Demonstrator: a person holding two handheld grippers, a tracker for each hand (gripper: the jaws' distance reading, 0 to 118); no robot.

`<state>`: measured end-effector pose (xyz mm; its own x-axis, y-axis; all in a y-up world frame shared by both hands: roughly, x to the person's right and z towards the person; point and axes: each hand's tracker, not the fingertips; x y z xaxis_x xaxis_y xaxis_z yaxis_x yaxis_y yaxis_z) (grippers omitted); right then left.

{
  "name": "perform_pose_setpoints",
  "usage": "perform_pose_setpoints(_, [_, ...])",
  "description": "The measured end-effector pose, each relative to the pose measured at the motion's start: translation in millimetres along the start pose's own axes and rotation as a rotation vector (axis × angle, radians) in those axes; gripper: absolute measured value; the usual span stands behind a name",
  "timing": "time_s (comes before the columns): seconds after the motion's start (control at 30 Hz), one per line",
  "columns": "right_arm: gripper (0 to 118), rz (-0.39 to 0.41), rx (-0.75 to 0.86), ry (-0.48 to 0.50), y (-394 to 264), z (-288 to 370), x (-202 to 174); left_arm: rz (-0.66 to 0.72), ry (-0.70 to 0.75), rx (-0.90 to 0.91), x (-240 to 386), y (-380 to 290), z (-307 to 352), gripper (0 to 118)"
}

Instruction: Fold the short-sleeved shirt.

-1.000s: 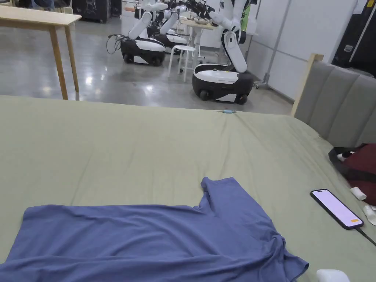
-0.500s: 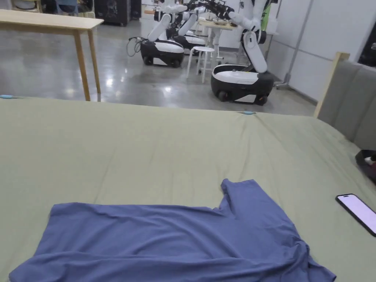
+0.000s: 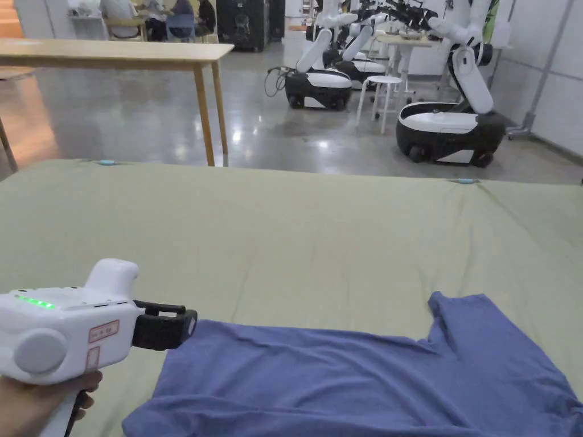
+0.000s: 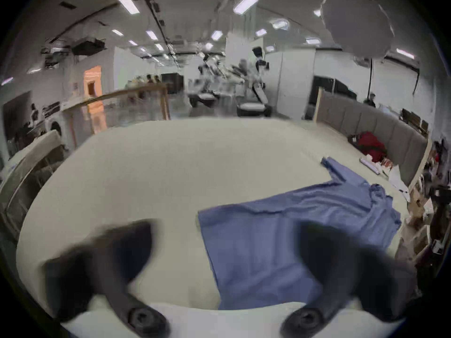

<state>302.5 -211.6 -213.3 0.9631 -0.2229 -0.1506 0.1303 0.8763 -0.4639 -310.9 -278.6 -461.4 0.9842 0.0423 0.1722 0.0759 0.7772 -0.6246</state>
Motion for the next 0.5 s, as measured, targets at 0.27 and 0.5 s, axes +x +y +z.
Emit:
perform_pose_setpoints(0.27, [0,0.026,-0.07,-0.063,3,-12,-9,-0.089,-0.008,-0.104,-41,12,-120,117])
perform_pose_setpoints(0.5, [0,0.036,-0.103,-0.064,1,-22,-21,-0.156,-0.09,-0.165,-23,-4,-122,18])
